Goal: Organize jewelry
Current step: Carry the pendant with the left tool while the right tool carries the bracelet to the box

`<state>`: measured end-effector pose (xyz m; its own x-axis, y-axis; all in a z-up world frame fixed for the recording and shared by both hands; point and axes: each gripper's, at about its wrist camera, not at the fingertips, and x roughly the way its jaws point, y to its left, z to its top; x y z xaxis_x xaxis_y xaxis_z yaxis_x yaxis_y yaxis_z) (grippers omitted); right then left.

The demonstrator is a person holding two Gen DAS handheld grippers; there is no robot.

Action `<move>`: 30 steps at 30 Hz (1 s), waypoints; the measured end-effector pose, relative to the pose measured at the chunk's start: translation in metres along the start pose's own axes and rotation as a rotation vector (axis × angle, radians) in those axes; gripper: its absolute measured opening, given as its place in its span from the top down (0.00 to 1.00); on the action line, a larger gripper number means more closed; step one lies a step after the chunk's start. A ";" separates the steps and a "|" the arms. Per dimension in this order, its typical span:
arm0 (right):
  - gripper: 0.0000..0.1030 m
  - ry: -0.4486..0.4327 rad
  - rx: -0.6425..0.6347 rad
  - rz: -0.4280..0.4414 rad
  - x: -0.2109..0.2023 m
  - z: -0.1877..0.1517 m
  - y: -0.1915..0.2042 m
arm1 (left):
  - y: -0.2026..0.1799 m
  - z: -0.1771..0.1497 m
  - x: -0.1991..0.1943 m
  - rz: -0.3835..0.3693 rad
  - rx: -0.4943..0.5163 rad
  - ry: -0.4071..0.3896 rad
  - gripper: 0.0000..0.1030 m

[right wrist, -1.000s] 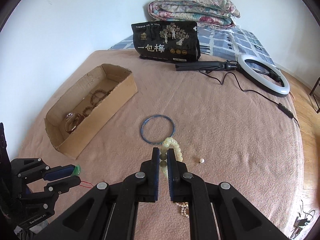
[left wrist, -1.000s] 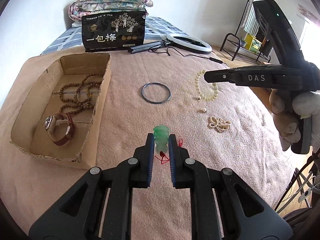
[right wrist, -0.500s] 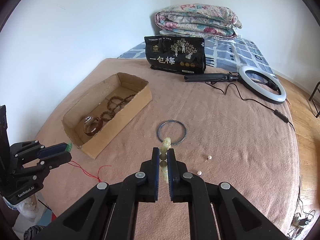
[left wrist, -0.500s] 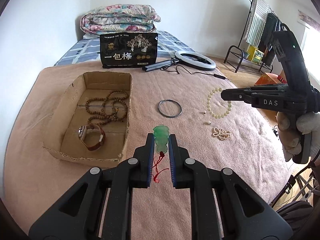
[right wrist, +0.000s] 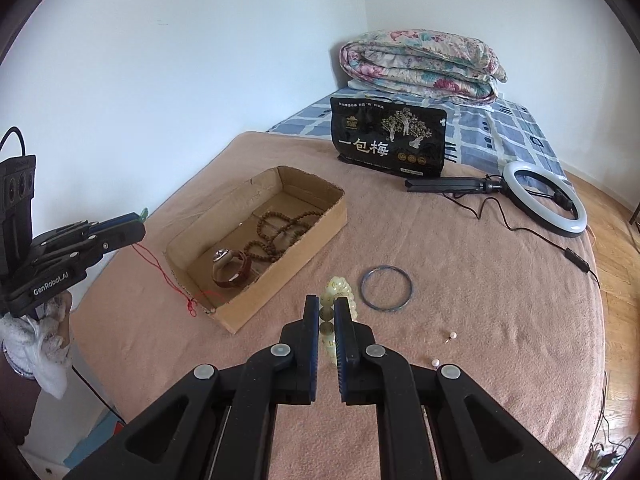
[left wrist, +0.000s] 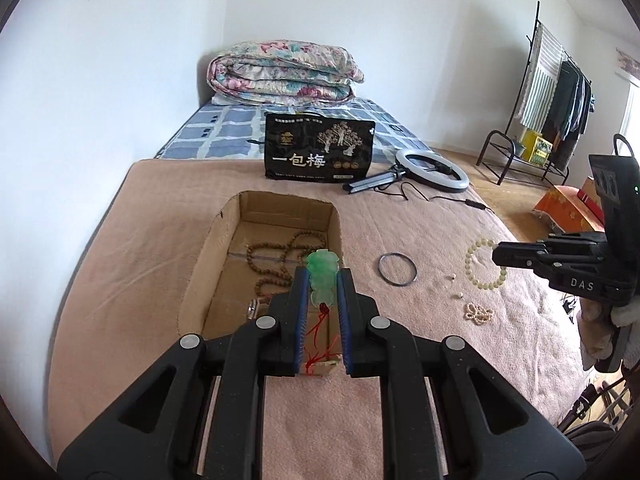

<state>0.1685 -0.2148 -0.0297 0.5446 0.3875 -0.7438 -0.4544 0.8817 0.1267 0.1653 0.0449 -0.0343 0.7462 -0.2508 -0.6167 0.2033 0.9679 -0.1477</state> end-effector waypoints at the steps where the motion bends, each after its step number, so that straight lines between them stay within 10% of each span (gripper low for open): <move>1: 0.95 -0.002 -0.004 0.006 0.001 0.002 0.003 | 0.005 0.003 -0.001 0.007 -0.003 -0.006 0.88; 30: 0.95 0.030 -0.055 0.085 0.085 0.060 0.068 | 0.070 0.014 0.049 0.095 -0.061 0.011 0.88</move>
<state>0.2261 -0.1054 -0.0446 0.4817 0.4515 -0.7511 -0.5366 0.8296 0.1545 0.2251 0.1000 -0.0638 0.7529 -0.1581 -0.6389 0.0928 0.9865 -0.1348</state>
